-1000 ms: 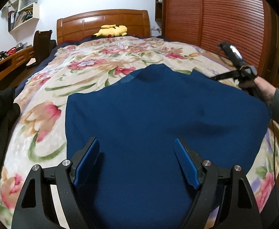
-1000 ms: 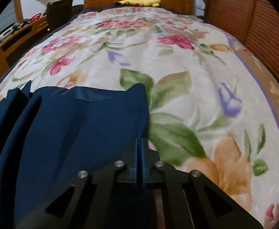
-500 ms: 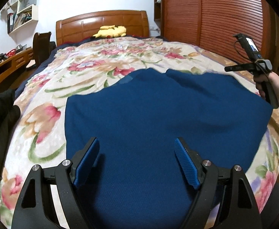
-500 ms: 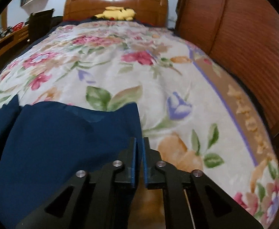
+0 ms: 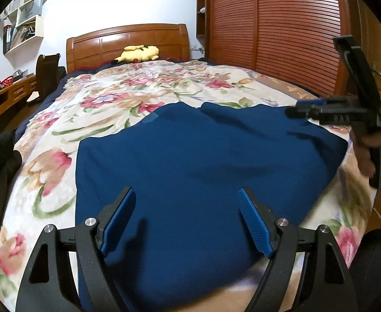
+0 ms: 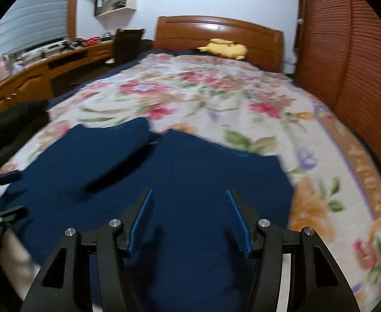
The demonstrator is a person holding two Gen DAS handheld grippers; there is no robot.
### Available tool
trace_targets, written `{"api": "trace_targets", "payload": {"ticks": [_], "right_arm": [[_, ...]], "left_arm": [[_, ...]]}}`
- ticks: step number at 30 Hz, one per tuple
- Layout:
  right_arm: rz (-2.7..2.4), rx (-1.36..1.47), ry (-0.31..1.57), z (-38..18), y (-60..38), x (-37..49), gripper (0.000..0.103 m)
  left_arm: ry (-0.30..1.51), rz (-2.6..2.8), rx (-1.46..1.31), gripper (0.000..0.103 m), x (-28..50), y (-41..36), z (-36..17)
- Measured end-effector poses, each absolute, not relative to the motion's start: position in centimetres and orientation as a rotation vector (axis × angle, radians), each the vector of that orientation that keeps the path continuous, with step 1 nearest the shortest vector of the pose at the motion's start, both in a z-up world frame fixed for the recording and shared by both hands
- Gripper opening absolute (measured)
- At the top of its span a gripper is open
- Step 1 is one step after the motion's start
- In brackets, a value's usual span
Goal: Fold large clothes
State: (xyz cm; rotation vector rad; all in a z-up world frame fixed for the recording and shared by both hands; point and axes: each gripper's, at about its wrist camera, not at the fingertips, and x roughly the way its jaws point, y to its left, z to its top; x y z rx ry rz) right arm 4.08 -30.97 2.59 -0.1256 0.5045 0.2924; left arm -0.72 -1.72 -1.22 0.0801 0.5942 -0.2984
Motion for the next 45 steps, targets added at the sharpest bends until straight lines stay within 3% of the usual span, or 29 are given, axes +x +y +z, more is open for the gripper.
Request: {"api": "trace_targets", "payload": {"ticks": [17,31,42,45], "right_arm": [[0.292,-0.240,0.533,-3.7,-29.4,-0.6,0.059],[0.233,-0.138,0.409,0.2,-33.1,-5.2,0.058],[0.231,-0.088,0.575,-0.8,-33.8,-3.8,0.059],[0.212,-0.059,0.563,-0.3,-34.1,-4.3,0.066]], "left_arm": [[0.657,-0.260,0.078,0.081,-1.6,-1.9,-4.0],[0.609,-0.206,0.110,0.082,-2.4,-2.4,-4.6],[0.595,-0.226,0.097,0.082,-2.5,-2.0,-4.8],[0.594,-0.224,0.103,0.082,-2.6,-2.0,-4.8]]}}
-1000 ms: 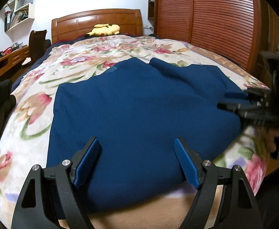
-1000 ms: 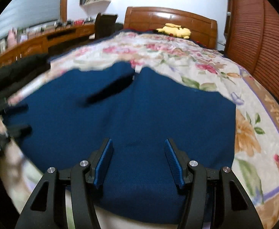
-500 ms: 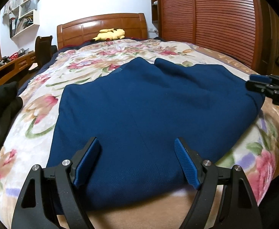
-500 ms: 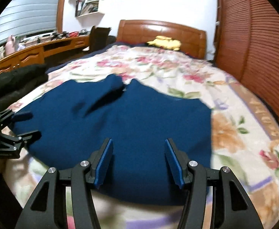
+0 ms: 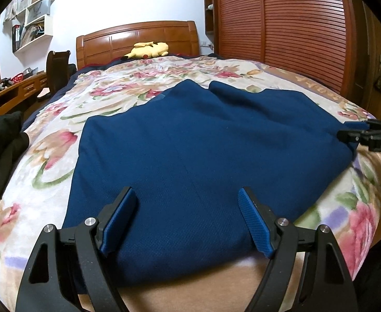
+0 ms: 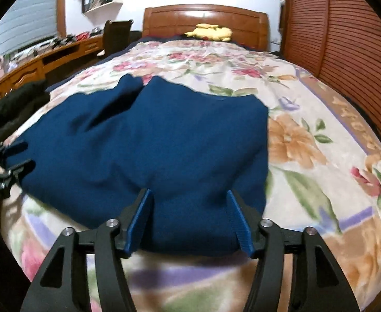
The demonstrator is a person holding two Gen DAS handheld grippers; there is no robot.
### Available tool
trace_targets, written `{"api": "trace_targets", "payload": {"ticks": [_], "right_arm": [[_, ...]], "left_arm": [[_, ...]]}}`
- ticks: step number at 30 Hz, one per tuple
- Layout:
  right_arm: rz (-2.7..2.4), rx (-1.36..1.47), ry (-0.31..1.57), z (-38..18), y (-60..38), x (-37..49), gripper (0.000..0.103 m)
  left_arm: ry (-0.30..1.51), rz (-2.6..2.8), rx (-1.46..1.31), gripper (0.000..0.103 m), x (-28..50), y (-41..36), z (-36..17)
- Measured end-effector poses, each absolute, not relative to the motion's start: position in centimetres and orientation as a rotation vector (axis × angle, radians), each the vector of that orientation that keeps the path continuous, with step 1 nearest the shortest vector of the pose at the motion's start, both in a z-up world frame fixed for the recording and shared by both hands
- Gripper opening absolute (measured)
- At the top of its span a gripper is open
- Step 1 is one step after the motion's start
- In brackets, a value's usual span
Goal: Fold large clothes
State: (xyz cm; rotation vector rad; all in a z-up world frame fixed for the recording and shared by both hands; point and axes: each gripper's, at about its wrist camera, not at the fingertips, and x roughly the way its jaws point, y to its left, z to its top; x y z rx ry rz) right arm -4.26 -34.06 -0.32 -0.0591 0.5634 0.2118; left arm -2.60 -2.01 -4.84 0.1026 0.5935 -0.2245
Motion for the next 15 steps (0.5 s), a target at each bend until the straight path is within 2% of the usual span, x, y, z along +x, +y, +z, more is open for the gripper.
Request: {"api": "trace_targets", "payload": {"ticks": [5,10,15], "right_arm": [[0.103,0.029,0.516,-0.8,-36.7,-5.0,0.085],[0.120,0.166,0.559,-2.0,-38.8,-4.7,0.098],[0.171,0.289,0.596,-2.7,-40.0,-4.3,0.100]], "left_arm": [[0.590,-0.229,0.101,0.082,-2.6,-1.9,-4.8],[0.590,-0.225,0.107,0.082,-2.7,-1.8,-4.7],[0.590,-0.222,0.113,0.082,-2.7,-2.0,-4.7]]}}
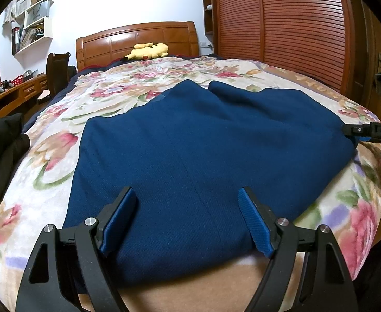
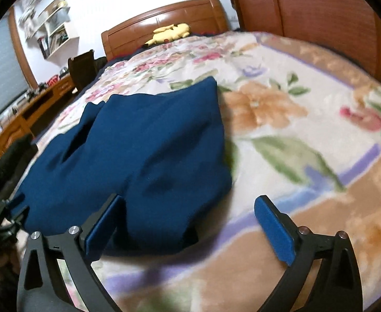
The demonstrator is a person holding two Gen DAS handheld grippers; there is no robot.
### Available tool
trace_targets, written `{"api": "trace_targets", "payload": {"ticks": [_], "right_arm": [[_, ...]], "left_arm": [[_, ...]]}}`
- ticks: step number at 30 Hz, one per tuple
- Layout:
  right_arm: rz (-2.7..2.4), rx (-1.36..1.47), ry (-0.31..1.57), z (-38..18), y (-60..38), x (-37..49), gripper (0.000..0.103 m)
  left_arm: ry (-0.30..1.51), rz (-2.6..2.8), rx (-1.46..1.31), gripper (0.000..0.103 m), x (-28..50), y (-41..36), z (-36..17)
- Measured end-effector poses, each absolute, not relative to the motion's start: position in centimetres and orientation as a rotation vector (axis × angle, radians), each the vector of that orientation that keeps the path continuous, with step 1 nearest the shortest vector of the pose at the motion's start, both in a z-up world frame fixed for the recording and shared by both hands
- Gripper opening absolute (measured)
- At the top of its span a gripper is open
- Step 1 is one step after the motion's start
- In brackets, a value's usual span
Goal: Fold large clothes
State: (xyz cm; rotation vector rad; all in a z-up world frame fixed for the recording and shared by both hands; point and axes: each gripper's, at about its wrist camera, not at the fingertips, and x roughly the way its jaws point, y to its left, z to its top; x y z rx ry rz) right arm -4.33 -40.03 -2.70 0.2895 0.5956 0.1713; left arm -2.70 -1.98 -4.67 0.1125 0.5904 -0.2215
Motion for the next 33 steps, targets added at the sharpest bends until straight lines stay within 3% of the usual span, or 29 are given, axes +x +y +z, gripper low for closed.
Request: {"api": "trace_targets", "payload": {"ticks": [6,9,12,14,20,33], "right_arm": [[0.206,0.343,0.617,-2.8,-40.8,-3.9,0.099],[0.235,0.364,0.619,-3.0,-40.9,-3.2,0.092],[0.294,0.414,0.625,-3.2,-41.1,-2.8,0.078],[0.349,0.464,0.621,-3.5,-41.4,-2.5,0.058],[0.383,0.458,0.600,-3.3,-41.5,-2.3,0.042],[0.332,0.151,0.396,1.2,-37.0,-4.2,0.026]], "left_arm": [[0.590,-0.220,0.116,0.082,-2.8,-2.1,-4.7],[0.590,-0.217,0.119,0.082,-2.8,-2.2,-4.8],[0.590,-0.216,0.120,0.082,-2.7,-2.2,-4.8],[0.590,-0.216,0.120,0.082,-2.7,-2.2,-4.8],[0.586,-0.216,0.118,0.082,-2.7,-2.1,-4.8],[0.534,-0.214,0.061,0.082,-4.3,0.1,-2.6]]}}
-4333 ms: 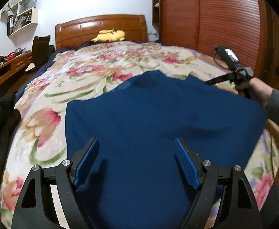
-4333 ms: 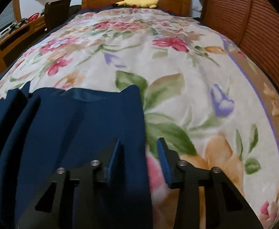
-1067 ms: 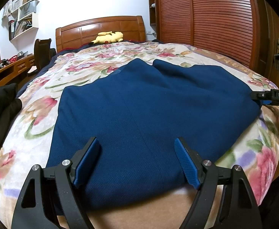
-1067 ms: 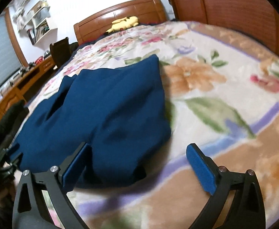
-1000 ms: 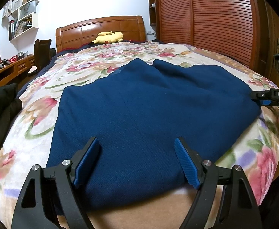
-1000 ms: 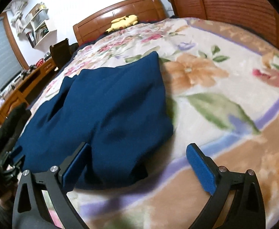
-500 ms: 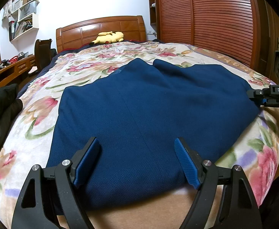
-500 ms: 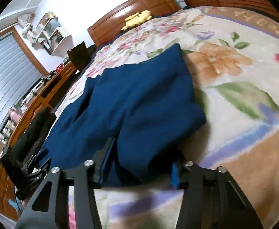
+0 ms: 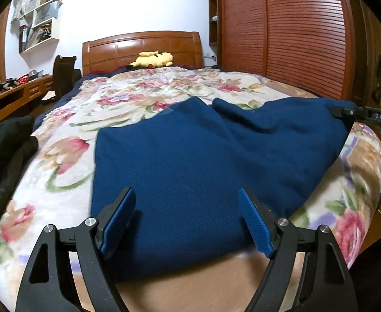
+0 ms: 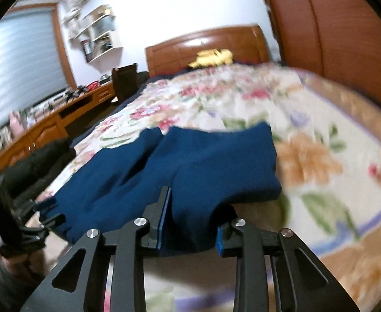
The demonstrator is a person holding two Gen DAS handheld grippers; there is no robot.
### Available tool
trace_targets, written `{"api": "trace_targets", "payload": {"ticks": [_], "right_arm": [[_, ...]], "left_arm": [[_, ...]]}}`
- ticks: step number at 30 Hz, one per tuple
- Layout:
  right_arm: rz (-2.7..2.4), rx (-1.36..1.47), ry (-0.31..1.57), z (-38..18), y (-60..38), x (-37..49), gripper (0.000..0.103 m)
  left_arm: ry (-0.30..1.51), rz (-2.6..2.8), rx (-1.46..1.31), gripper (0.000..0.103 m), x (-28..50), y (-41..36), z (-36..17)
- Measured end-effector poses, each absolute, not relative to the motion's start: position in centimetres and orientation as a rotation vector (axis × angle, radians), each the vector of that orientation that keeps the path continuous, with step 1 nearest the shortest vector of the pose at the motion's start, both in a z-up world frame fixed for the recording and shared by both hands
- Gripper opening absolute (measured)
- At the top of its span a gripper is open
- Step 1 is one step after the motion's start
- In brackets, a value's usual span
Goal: Fold large clothes
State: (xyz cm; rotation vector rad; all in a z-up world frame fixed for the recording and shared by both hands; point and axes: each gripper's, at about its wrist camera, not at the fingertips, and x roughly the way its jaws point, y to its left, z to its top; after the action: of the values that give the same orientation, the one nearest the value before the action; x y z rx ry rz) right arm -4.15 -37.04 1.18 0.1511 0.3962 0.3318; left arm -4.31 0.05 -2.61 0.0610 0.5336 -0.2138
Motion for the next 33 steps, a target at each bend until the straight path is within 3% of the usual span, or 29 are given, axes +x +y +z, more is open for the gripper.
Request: {"api": "trace_targets", "payload": {"ticks": [1,16,23,29,33], "right_arm": [[0.347,0.136,0.386,1.6,-36.5,-4.2,0.016],[0.458,-0.156,0.315,7.6,-22.2,-1.8,0.011],[0.651,-0.238,0.452,3.9,-11.9,-0.1,0.010],[0.723,-0.271,0.590,-0.6,-8.5,1.6,0.011],[0.737,-0.239,0.599,-0.4,-9.1,1.8,0.019]], "left_arm": [[0.529,-0.211,0.057,0.082,-4.5,0.4,-2.4],[0.458,-0.082,-0.064,0.082,-7.7,10.3,-0.7],[0.468,-0.028,-0.069,0.082,-9.4,14.1,-1.5],[0.489,0.000,-0.104,0.082,-9.5,16.4,-2.1],[0.483,-0.004,-0.110,0.082,-9.4,16.4,-2.1]]}}
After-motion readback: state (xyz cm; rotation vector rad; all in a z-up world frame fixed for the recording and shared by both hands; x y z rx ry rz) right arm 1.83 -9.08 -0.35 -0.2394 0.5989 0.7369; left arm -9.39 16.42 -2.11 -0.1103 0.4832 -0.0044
